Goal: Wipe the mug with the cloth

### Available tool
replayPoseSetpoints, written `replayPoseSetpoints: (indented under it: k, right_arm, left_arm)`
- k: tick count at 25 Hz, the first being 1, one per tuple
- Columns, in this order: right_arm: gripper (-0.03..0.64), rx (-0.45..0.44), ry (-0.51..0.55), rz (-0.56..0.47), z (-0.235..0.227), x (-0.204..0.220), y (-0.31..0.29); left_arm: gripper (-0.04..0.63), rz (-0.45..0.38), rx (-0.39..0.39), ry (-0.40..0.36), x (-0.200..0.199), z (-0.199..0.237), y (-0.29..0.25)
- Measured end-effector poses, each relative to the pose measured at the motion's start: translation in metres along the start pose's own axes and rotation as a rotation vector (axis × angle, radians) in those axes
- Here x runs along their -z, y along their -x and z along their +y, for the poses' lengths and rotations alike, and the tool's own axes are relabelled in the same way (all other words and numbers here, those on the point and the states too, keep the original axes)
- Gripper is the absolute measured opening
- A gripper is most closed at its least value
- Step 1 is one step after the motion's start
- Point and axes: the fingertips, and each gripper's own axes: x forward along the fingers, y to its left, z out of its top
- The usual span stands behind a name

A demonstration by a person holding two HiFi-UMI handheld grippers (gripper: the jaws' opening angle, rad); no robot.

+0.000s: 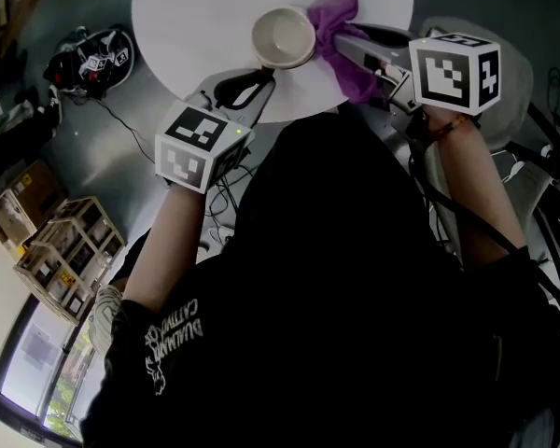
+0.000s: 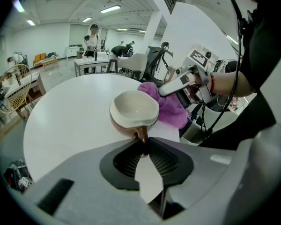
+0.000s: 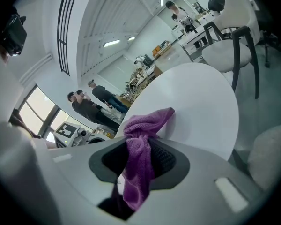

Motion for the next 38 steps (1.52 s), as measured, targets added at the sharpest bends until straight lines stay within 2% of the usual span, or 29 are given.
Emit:
replayPoseSetpoints:
  k: [5,10,21,25,38]
  right_arm:
    - [0.117,0.002,0.020,0.017,-0.002,-0.002,-0.005]
    - [0.117,0.017,0.074,0.026,-0.005,-0.007,-0.010]
    - [0.117,0.045,0.114,-0.006,-0.009,-0.034,-0.021]
    - [0.117,0.052,0.102,0.003,-0.009,-0.039,-0.026]
    - [0.115,0.051,0.132,0.024,-0.005,-0.055,-0.043]
  left_arm:
    - [0.060,-0.028,0.012,-0.019,0.003,0.002,-0.005]
    - [0.060,-0.003,0.004,-0.003,0.003,0.002,-0.002]
    - [0.060,-0.049,0.019,-0.025,0.005,0.005,-0.006]
    - [0.060,-0.001,0.013,-0.008,0.004,0.001,-0.001]
    - [0.066,0.000,0.045,-0.004,0.005,-0.006,-0.002]
